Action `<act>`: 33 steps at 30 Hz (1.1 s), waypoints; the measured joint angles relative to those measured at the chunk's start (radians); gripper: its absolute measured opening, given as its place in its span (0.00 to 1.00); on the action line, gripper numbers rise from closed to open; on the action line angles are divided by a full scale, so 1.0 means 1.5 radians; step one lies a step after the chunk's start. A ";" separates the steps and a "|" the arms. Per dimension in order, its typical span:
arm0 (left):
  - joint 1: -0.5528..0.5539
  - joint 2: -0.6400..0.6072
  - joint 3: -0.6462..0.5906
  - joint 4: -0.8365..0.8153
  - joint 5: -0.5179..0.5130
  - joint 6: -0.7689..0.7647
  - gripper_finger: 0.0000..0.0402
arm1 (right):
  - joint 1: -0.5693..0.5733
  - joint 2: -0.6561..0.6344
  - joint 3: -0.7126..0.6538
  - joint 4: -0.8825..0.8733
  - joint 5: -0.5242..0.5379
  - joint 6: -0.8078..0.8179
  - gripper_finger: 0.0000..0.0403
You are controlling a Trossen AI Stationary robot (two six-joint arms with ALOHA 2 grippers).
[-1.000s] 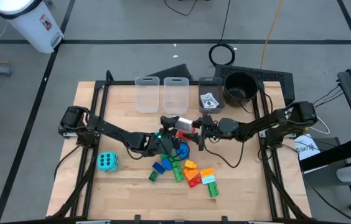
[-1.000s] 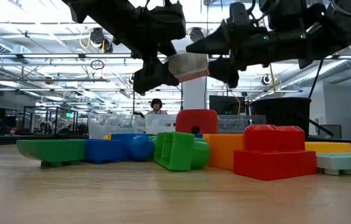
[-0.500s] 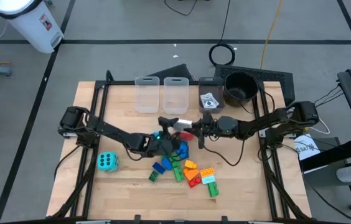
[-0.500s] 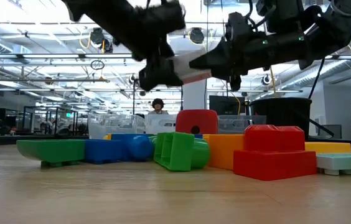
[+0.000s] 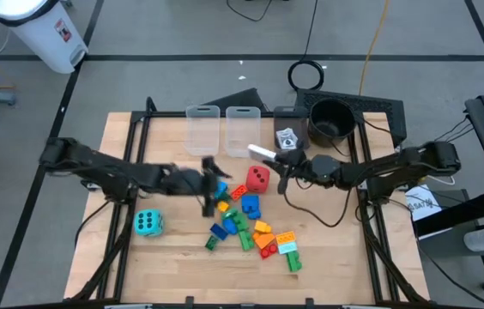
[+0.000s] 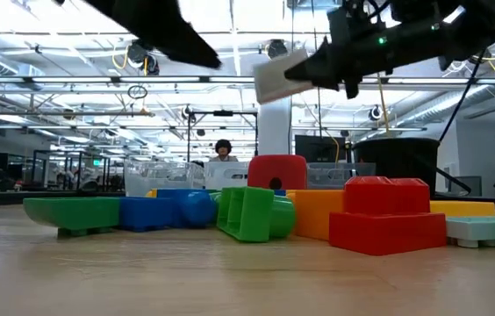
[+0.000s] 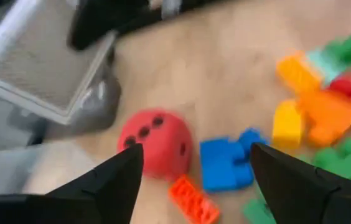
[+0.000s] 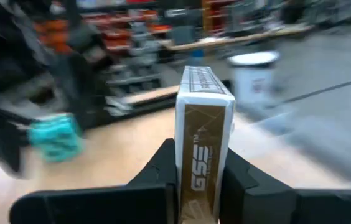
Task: Pick & Place Toys
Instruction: Put the brown deck of cards into the black bin
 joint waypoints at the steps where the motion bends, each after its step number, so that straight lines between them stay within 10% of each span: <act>1: 0.016 -0.035 -0.032 0.032 0.018 -0.001 0.71 | -0.005 -0.009 0.000 -0.020 0.011 -0.015 0.09; 12: 0.105 -0.302 -0.311 0.273 0.030 -0.046 0.70 | -0.186 -0.049 0.142 -0.482 0.045 -0.073 0.09; 33: 0.150 -0.334 -0.354 0.248 0.042 -0.060 0.69 | -0.335 0.101 0.154 -0.517 0.057 -0.275 0.14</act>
